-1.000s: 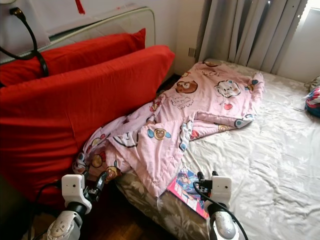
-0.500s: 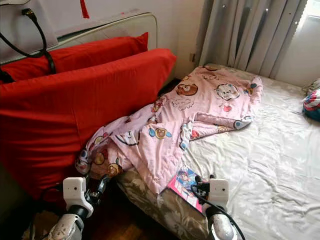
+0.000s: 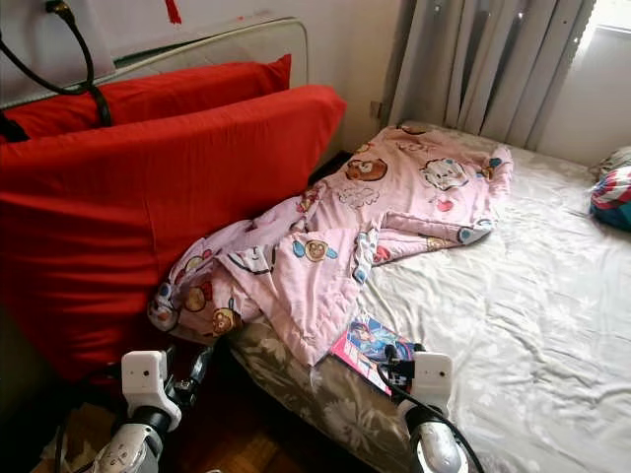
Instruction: Clean up the room
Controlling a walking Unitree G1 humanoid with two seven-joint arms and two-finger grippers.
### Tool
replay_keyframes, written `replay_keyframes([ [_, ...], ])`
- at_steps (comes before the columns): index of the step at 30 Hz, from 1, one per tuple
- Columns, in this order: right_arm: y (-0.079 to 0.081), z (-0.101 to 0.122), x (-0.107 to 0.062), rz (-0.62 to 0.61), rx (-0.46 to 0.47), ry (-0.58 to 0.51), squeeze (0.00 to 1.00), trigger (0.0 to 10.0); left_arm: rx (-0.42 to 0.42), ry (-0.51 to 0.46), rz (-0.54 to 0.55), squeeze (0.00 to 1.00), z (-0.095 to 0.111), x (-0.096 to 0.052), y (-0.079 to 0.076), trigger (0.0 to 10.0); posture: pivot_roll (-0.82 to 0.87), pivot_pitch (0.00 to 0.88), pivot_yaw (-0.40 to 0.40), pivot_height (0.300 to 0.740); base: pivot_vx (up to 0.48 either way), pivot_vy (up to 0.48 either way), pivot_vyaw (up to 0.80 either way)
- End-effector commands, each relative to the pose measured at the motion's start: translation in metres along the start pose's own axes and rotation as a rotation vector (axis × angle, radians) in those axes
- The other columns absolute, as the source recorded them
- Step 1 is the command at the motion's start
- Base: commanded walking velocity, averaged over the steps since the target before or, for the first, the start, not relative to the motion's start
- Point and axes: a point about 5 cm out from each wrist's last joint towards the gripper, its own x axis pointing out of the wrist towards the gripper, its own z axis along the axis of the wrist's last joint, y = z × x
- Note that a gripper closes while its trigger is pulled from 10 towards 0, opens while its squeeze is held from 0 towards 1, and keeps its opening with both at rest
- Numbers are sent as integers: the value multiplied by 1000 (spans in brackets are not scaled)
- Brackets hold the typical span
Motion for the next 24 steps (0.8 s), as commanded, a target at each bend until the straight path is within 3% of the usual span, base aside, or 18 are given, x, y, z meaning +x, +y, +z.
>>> replay_keyframes([
  [1, -1, -1, 0, -5, 0, 4, 0, 10000, -6, -7, 0, 0, 3, 1, 0, 10000, -43, 7, -27, 670, 0, 0, 0],
  [24, 4, -7, 2, 23, -8, 57, 0, 10000, -10, 7, -14, 0, 5, 2, -1, 10000, -38, 23, -15, 638, 0, 0, 0],
])
